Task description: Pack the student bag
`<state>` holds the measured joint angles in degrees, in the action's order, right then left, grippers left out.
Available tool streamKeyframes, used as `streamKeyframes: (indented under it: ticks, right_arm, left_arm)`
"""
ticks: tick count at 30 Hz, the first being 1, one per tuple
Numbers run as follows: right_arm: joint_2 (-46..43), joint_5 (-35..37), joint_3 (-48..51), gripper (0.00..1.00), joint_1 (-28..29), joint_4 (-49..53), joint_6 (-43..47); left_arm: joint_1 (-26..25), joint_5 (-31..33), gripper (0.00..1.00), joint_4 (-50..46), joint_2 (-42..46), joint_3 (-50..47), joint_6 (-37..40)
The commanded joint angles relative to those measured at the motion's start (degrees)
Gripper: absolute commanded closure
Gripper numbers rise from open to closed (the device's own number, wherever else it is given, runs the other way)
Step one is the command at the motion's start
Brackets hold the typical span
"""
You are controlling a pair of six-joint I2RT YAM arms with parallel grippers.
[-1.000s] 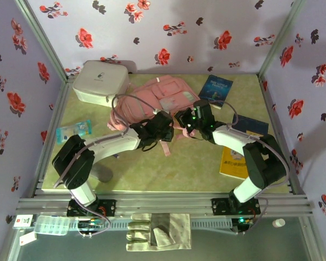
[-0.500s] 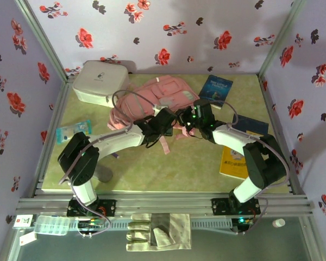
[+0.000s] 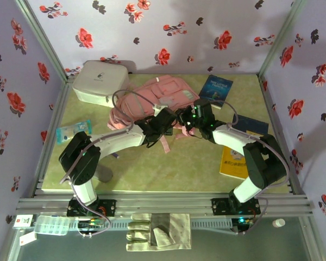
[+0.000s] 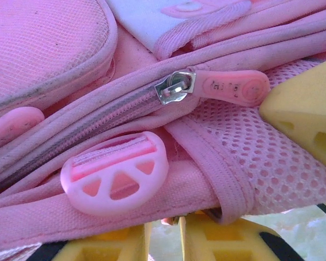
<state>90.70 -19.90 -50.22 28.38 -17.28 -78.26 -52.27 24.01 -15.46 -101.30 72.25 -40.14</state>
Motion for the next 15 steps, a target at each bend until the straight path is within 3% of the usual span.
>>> streamKeyframes:
  ticks: [1,8,15]
  right_arm:
    - [-2.7,-5.4,-2.7,0.98,0.7,-6.1,-0.5]
    - [-3.1,-2.4,-3.4,0.98,0.5,-1.7,3.2]
    - [-1.8,2.4,-4.0,0.99,0.2,3.6,8.4]
  left_arm:
    - [0.8,3.8,0.82,2.7,-1.4,1.4,1.0]
    - [0.7,4.1,0.99,2.1,-0.3,-0.2,0.5]
    - [0.8,1.2,1.00,-3.8,3.7,-4.4,-1.7]
